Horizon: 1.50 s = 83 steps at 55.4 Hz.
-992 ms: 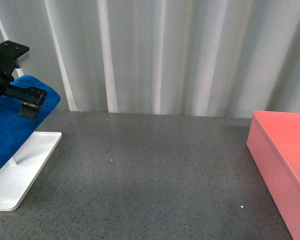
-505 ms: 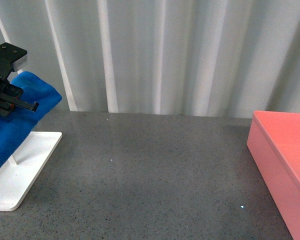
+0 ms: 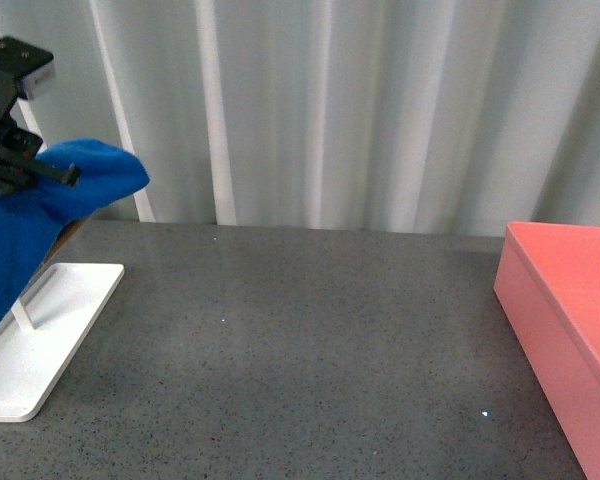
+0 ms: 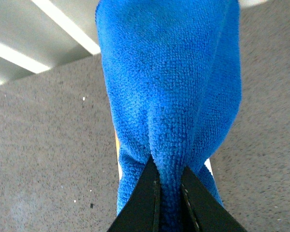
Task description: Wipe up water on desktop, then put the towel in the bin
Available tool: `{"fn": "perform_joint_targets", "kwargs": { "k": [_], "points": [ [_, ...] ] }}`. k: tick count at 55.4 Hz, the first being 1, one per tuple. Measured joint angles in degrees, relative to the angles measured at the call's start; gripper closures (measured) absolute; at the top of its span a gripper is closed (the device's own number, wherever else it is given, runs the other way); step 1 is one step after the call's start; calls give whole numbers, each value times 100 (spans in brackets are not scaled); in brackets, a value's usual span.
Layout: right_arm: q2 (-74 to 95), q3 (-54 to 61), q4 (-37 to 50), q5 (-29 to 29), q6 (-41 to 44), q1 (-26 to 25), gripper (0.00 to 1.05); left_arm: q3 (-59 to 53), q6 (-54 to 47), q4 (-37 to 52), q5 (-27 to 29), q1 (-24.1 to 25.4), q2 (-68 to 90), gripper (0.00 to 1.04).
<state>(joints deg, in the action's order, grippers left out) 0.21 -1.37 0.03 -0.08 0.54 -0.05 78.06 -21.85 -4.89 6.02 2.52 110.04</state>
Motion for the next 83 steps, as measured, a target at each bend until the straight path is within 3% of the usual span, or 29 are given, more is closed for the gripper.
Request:
{"fn": "perform_joint_targets", "kwargs": {
  "k": [17,26,35,47,61,63,66,72,77,83],
  "points": [
    [0,0,0,2,-2,0,7,-133,570,-162,-925,-813,-1434,101],
    [0,0,0,0,0,0,7,-564,1143,-63,-1578,-1587,-1969,101],
    [0,0,0,0,0,0,7,-1163,2105,636,-2225,-2439,-2070,101],
    [0,0,0,0,0,0,7,-1585,2752,1311,-2514,-3132,-2048,101],
    [0,0,0,0,0,0,7,-1613,3241,1652,-2608,-3333,-2006,101],
    [66,-11,-20,-264,-76,-81,7,-1613,3254,1652,-2601,-3333,-1989,101],
    [461,-39,225,-1193,-260,-402,7,-1611,3279,1652,-2594,-3318,-1961,101],
    [2293,-299,1805,-2542,-769,-920,7,-1591,3296,1650,-2577,-3296,-1910,101],
    [3877,-723,3058,-2806,-1095,-831,7,-1567,3340,1650,-2573,-3276,-1882,101],
    [5259,-1043,3858,-2855,-1263,-487,7,-1499,3425,1650,-2562,-3248,-1858,101]
  ]
}}
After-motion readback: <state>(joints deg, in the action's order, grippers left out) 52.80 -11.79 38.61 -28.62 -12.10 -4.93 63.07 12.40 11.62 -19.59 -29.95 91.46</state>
